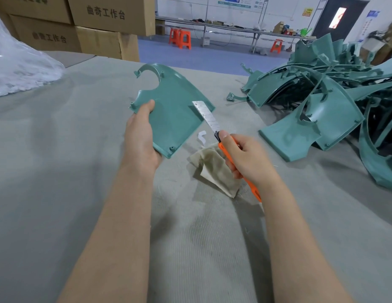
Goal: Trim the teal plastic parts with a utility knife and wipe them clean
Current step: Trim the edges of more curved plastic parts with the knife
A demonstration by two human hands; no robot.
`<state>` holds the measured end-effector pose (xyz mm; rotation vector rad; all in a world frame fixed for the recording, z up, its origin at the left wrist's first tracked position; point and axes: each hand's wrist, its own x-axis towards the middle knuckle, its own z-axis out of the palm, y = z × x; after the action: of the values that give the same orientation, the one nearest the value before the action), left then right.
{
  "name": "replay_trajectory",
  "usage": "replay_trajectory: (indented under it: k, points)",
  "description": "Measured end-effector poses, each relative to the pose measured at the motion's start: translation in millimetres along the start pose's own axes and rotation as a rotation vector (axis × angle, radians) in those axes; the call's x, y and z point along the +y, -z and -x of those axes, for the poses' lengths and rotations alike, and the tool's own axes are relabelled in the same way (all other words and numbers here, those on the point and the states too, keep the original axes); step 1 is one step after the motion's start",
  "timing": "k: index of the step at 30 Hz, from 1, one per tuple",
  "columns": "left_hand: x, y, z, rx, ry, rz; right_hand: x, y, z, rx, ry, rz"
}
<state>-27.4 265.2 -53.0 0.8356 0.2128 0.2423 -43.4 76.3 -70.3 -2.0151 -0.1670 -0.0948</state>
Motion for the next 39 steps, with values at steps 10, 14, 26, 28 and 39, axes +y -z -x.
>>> replay_trajectory:
  k: [10, 14, 26, 28, 39]
  points:
    - [-0.3, -1.1, -0.6, 0.023, -0.050, 0.074, -2.8, -8.9, 2.9, -0.231, 0.042, 0.076]
    - [2.1, -1.5, -0.3, 0.047, -0.038, 0.110, -5.9, -9.5, 5.6, -0.195, 0.048, 0.011]
    - [0.9, -0.3, -3.3, 0.074, -0.081, 0.158, -0.7, -13.1, 2.4, -0.209, 0.078, 0.105]
    - [1.9, 0.6, -4.0, 0.083, -0.079, 0.192, -0.6, -14.4, 3.7, -0.259, 0.076, 0.120]
    - [3.3, -6.9, -1.3, -0.044, -0.033, 0.385, -8.7, -6.5, 9.1, -0.318, 0.055, -0.132]
